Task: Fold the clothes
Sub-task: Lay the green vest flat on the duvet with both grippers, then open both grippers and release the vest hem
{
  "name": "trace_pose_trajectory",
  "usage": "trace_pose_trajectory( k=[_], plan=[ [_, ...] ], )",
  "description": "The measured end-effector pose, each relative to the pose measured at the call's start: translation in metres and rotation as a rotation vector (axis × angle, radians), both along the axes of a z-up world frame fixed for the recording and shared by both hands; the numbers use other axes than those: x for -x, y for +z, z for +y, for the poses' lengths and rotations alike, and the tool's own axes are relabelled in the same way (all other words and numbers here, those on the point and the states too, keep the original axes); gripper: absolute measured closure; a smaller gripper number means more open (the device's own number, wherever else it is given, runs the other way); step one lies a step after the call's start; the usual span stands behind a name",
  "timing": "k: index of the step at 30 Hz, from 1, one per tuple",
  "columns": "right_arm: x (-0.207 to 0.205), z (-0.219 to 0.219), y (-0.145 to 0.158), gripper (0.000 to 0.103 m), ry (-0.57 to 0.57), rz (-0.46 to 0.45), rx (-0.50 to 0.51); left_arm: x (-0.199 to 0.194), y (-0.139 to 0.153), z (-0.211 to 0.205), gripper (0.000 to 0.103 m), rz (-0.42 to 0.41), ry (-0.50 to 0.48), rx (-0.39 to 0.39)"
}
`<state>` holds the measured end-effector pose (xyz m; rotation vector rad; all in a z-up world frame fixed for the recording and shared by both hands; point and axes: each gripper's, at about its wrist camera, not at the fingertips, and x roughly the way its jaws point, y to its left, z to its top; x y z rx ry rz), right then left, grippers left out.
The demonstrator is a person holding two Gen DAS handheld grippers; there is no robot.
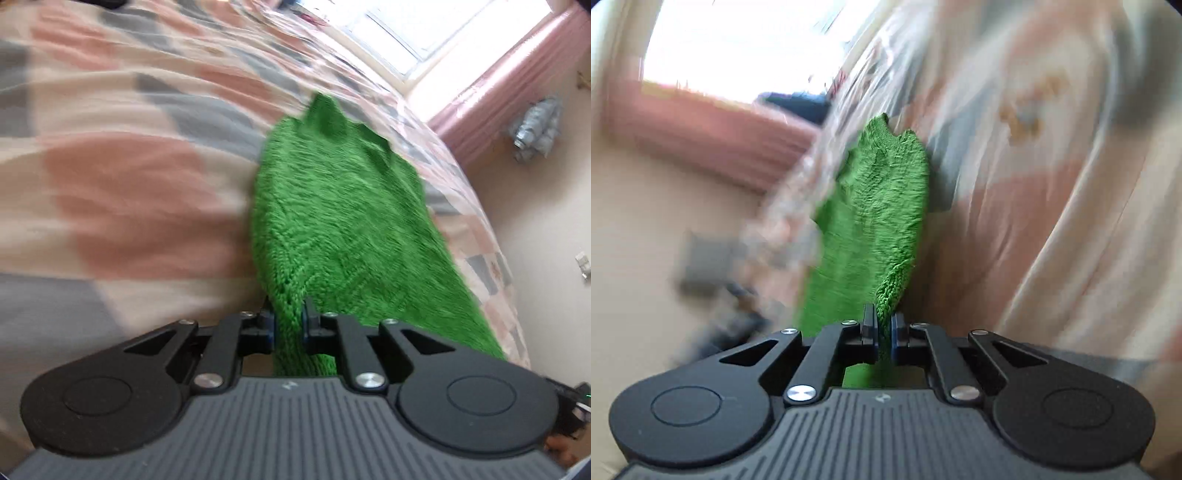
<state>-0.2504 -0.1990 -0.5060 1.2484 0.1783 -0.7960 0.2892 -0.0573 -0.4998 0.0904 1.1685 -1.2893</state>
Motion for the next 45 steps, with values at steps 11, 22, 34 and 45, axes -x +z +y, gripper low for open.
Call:
trace_pose_trajectory(
  k=[11, 22, 34, 45],
  plan=[
    [-0.038, 0.012, 0.013, 0.073, 0.044, 0.484, 0.048, 0.016, 0.033, 0.014, 0.087, -0.280, -0.038, -0.068],
    [-0.158, -0.065, 0.024, 0.081, 0.217, 0.506, 0.428, 0.071, 0.029, -0.139, 0.084, -0.382, -0.279, 0.038],
    [-0.113, -0.151, 0.023, 0.090, 0.206, 0.449, 0.407, 0.010, 0.030, -0.194, 0.085, -0.432, -0.231, 0.036],
    [-0.164, -0.231, -0.039, 0.103, 0.263, 0.508, 0.310, -0.026, -0.023, -0.265, 0.100, -0.448, -0.191, -0.070]
  ],
)
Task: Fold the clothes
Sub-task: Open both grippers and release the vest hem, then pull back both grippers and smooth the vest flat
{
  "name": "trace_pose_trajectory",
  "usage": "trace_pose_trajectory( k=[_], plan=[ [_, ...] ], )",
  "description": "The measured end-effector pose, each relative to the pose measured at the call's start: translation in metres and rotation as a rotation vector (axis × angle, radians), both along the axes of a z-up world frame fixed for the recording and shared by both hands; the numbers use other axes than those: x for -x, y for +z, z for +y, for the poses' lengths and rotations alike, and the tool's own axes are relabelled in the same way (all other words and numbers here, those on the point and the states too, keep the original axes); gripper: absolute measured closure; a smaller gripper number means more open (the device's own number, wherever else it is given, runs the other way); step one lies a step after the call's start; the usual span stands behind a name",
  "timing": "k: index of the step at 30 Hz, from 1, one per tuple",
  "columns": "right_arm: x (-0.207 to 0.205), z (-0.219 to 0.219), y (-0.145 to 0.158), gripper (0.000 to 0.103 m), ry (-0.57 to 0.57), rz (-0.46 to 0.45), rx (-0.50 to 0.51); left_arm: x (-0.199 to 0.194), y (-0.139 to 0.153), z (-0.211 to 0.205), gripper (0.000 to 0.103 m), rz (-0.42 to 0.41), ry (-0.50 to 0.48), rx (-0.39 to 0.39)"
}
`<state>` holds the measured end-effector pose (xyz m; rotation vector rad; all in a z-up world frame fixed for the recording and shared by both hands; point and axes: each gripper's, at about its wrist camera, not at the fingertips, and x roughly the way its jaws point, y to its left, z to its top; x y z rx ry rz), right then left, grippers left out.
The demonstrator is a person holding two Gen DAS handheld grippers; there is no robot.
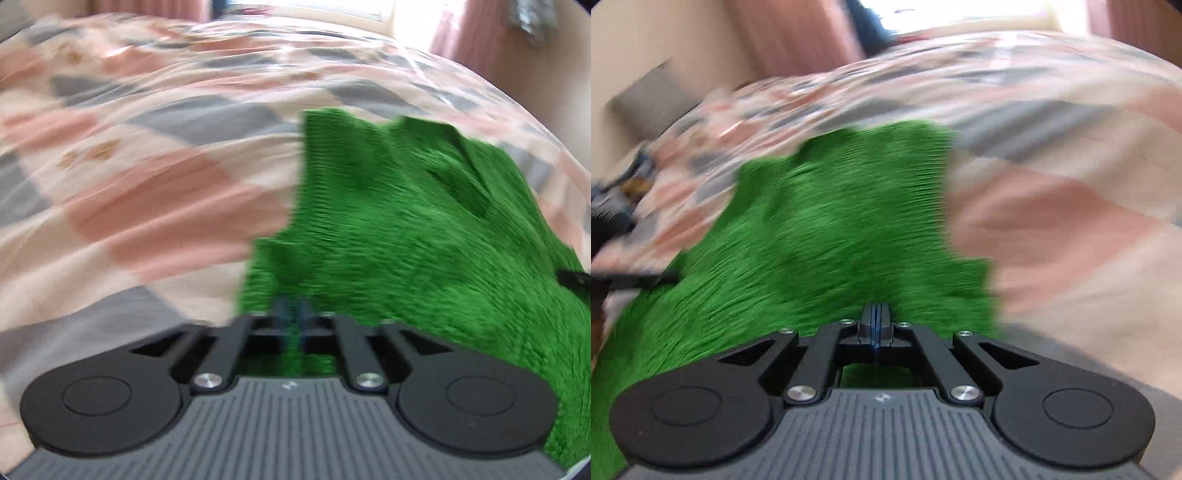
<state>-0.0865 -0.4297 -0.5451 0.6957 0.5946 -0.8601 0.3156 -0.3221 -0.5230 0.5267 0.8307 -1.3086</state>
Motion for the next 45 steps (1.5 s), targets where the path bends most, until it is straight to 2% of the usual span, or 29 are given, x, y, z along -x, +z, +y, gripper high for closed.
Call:
trace_pose_trajectory(
  k=[2, 3, 4, 6, 8, 9, 10, 12, 14, 16, 20, 25, 36, 45],
  plan=[
    [0.006, 0.004, 0.011, 0.103, -0.062, 0.034, 0.015, 0.002, 0.013, 0.011, 0.100, 0.005, 0.022, 0.011],
    [0.006, 0.012, 0.018, 0.103, -0.075, 0.040, 0.033, 0.009, 0.022, 0.018, 0.092, -0.005, 0.021, 0.020],
    [0.005, 0.022, 0.026, 0.092, -0.078, 0.042, 0.053, 0.020, 0.031, 0.026, 0.076, -0.028, 0.021, 0.025],
    [0.001, 0.047, 0.040, 0.083, -0.091, 0.033, 0.067, 0.043, 0.049, 0.043, 0.065, -0.067, 0.019, 0.028],
    [0.001, 0.080, 0.053, 0.068, -0.075, -0.009, 0.052, 0.068, 0.061, 0.063, 0.060, -0.078, 0.007, -0.005],
    [0.000, 0.097, 0.059, 0.063, -0.073, -0.012, 0.042, 0.080, 0.065, 0.074, 0.052, -0.084, 0.006, -0.025],
    [0.000, 0.115, 0.063, 0.055, -0.078, -0.004, 0.037, 0.092, 0.068, 0.087, 0.039, -0.093, 0.010, -0.040],
    [0.001, 0.150, 0.070, 0.049, -0.086, 0.012, 0.026, 0.111, 0.072, 0.112, 0.029, -0.102, 0.020, -0.065],
    [-0.001, 0.185, 0.074, 0.032, -0.094, 0.044, 0.016, 0.127, 0.074, 0.137, 0.029, -0.092, 0.028, -0.080],
    [-0.004, 0.214, 0.075, 0.024, -0.097, 0.084, -0.002, 0.137, 0.076, 0.161, 0.027, -0.084, 0.057, -0.103],
    [-0.006, 0.261, 0.083, 0.015, -0.102, 0.109, -0.019, 0.152, 0.083, 0.202, 0.019, -0.077, 0.104, -0.116],
    [-0.003, 0.302, 0.105, 0.002, -0.107, 0.098, 0.035, 0.169, 0.095, 0.243, 0.012, -0.115, 0.124, -0.096],
    [0.015, 0.351, 0.130, 0.002, -0.174, 0.071, 0.081, 0.194, 0.123, 0.310, 0.001, -0.162, 0.116, -0.004],
    [0.028, 0.381, 0.139, 0.002, -0.183, 0.057, 0.086, 0.210, 0.135, 0.344, 0.001, -0.202, 0.111, 0.030]
  ],
)
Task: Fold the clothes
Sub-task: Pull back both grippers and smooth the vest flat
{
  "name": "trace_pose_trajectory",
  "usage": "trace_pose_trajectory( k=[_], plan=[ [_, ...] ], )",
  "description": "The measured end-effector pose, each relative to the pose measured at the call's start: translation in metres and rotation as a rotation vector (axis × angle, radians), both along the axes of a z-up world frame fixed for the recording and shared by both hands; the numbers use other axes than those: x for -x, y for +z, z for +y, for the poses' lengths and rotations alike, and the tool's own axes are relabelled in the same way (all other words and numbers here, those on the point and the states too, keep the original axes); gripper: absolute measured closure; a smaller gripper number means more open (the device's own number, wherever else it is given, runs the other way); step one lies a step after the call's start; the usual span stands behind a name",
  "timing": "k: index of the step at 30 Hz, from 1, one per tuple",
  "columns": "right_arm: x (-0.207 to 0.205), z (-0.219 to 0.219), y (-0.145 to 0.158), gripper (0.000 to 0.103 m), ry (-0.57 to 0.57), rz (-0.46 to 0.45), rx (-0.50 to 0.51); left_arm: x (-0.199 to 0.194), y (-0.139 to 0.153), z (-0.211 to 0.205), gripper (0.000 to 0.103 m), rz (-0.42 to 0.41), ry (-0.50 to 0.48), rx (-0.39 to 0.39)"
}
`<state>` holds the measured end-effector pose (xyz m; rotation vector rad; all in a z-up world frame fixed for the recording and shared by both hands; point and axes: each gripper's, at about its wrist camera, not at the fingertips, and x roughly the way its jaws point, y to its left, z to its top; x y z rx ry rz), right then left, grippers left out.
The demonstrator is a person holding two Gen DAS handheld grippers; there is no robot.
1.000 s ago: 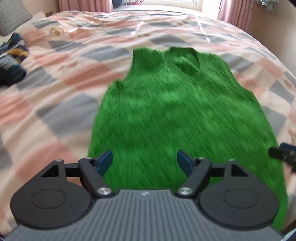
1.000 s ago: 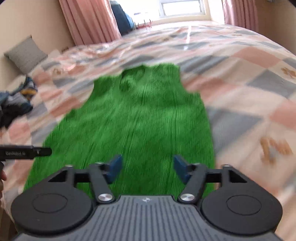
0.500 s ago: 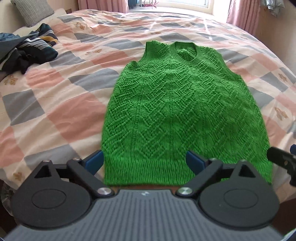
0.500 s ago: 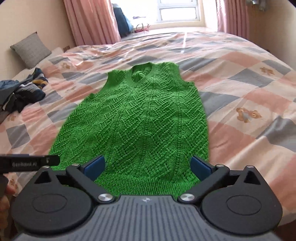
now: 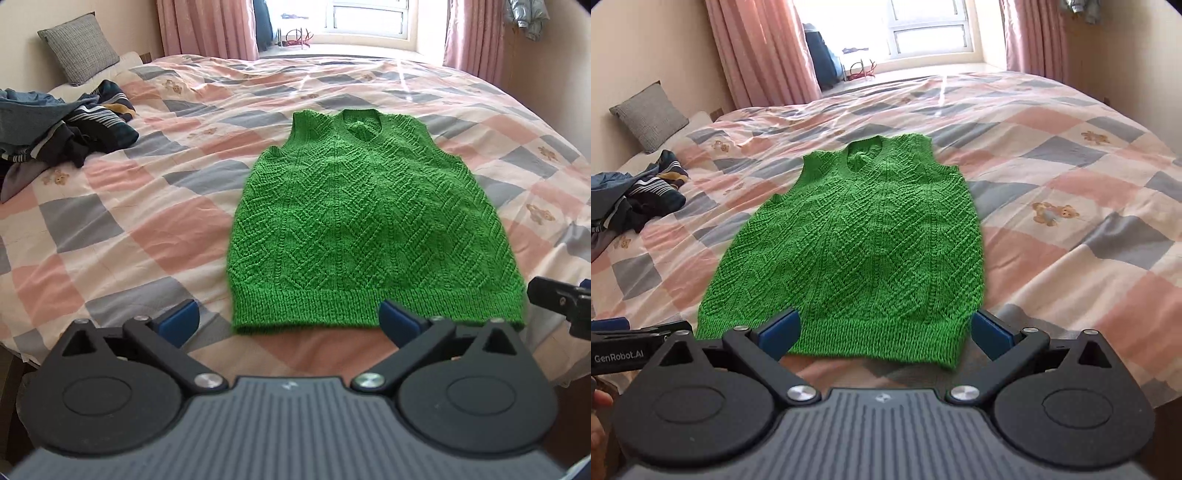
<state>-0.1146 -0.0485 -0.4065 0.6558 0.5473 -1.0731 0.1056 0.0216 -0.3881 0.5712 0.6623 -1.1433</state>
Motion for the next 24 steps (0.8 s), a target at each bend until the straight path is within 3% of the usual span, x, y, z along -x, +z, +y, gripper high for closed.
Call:
trace_pose_trajectory(
  k=[10, 24],
  plan=[
    [0.012, 0.023, -0.006, 0.002, -0.027, 0.023, -0.017, 0.015, -0.001, 0.028, 0.001, -0.001, -0.017, 0.015],
    [0.006, 0.022, -0.015, 0.002, -0.044, 0.113, -0.032, 0.008, -0.014, 0.030, 0.001, 0.024, -0.027, 0.005]
  ],
)
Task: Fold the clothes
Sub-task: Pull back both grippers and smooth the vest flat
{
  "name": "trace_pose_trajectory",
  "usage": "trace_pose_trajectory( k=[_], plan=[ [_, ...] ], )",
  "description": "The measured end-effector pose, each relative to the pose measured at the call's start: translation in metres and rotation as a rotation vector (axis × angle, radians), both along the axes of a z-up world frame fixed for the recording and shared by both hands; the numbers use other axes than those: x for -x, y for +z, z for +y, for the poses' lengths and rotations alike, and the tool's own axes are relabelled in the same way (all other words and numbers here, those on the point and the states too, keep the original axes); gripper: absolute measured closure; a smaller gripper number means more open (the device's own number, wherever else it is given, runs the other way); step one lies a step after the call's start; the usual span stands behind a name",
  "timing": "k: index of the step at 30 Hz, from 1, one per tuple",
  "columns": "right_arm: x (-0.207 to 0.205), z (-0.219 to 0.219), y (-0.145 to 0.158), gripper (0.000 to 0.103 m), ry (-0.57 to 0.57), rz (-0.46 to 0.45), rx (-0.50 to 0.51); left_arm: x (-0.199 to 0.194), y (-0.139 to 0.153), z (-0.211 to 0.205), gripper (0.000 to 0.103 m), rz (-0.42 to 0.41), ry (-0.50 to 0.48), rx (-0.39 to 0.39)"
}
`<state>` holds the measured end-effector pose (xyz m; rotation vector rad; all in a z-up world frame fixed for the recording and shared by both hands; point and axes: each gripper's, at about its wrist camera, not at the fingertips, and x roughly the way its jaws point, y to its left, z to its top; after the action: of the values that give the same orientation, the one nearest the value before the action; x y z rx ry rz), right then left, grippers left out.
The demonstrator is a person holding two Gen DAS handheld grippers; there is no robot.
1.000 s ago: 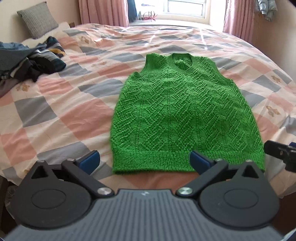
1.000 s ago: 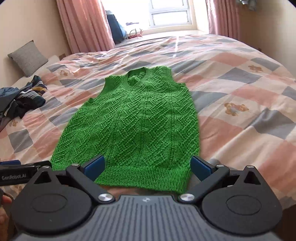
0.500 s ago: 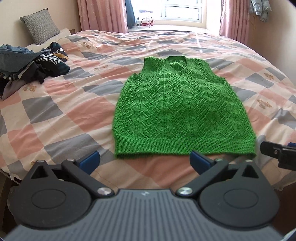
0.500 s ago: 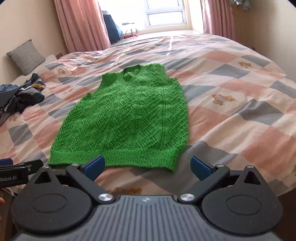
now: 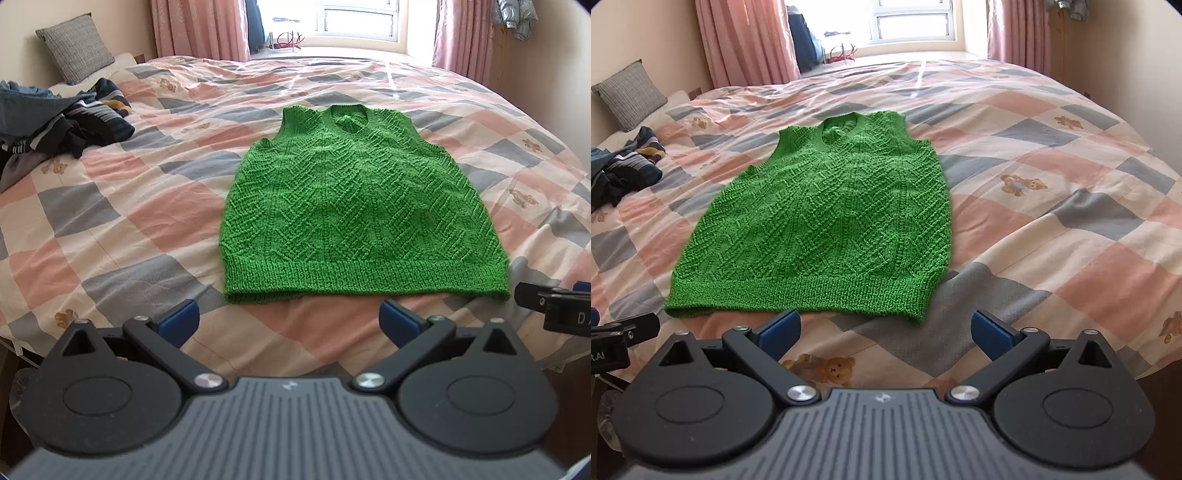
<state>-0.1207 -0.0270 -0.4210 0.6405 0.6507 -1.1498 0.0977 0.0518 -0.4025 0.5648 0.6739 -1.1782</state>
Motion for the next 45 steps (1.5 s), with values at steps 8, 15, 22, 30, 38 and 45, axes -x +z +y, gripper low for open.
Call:
trace_pose_trajectory(
  k=[8, 15, 22, 30, 38, 45],
  plan=[
    [-0.008, -0.013, -0.010, 0.002, 0.007, 0.032, -0.026, -0.011, -0.012, -0.011, 0.001, 0.015, -0.001, -0.014],
    [-0.016, -0.032, -0.017, 0.002, 0.003, 0.059, -0.044, -0.020, -0.020, -0.031, 0.001, 0.030, -0.021, -0.018],
    [-0.025, -0.058, -0.031, 0.002, -0.002, 0.083, -0.076, -0.031, -0.031, -0.059, 0.001, 0.039, -0.029, -0.038],
    [-0.026, -0.091, -0.047, 0.002, -0.026, 0.111, -0.110, -0.044, -0.048, -0.092, 0.001, 0.044, -0.033, -0.076],
    [-0.017, -0.124, -0.055, 0.002, -0.042, 0.109, -0.102, -0.048, -0.053, -0.120, 0.001, 0.049, -0.080, -0.065],
    [0.013, -0.156, -0.048, 0.002, 0.027, -0.131, -0.037, -0.057, -0.051, -0.151, 0.001, 0.040, -0.110, -0.071]
  ],
)
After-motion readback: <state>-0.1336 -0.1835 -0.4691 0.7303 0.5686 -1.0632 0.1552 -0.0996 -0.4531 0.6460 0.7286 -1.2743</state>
